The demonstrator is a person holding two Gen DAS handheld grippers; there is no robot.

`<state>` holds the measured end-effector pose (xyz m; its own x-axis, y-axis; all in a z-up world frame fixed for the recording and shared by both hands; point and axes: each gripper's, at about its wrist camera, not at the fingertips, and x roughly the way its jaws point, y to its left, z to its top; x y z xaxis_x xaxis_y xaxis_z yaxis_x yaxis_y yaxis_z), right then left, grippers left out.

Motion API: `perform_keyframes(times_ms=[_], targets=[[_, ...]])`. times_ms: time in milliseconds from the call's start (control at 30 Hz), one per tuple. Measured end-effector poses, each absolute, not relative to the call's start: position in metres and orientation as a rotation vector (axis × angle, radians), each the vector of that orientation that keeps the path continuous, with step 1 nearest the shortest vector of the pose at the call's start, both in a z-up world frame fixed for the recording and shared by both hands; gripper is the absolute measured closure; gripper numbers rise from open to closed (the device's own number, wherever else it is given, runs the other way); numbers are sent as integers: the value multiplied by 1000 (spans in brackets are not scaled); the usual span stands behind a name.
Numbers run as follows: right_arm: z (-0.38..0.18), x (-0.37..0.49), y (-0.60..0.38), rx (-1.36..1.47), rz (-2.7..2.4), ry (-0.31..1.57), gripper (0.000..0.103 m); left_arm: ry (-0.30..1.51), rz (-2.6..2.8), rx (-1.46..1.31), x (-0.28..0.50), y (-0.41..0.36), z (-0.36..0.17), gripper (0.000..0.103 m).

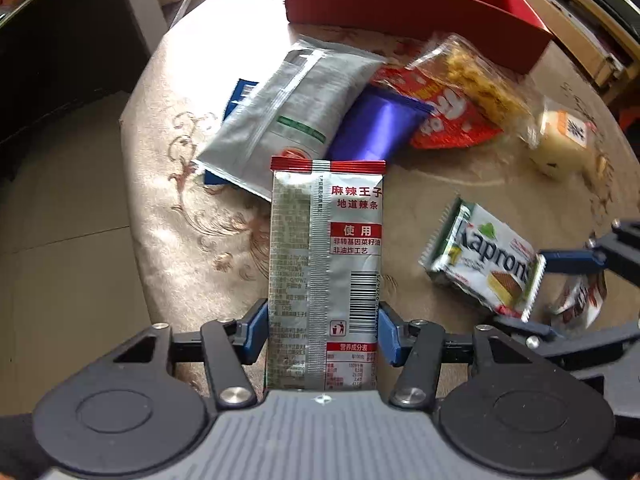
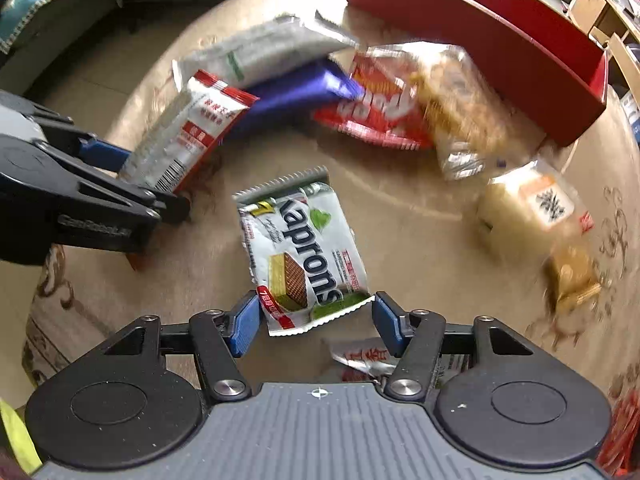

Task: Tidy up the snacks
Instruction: 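Grasp the white-red spicy strip packet with the left gripper while the right grasps the Kaprons wafer, then lift both packets and carry them over the red box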

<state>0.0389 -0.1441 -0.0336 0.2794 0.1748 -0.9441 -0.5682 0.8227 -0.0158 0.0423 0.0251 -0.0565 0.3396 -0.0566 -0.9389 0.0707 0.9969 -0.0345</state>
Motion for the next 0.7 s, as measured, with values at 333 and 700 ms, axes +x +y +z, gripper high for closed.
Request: perform_keyframes(times_ms=[333,700], targets=[[-48,63,-138,-352,475,1190,0,1219,-24,28,49,31,-64,5],[-34,50,-143,-322,466,1177,35,1185,-95,56,39,9,-47,53]])
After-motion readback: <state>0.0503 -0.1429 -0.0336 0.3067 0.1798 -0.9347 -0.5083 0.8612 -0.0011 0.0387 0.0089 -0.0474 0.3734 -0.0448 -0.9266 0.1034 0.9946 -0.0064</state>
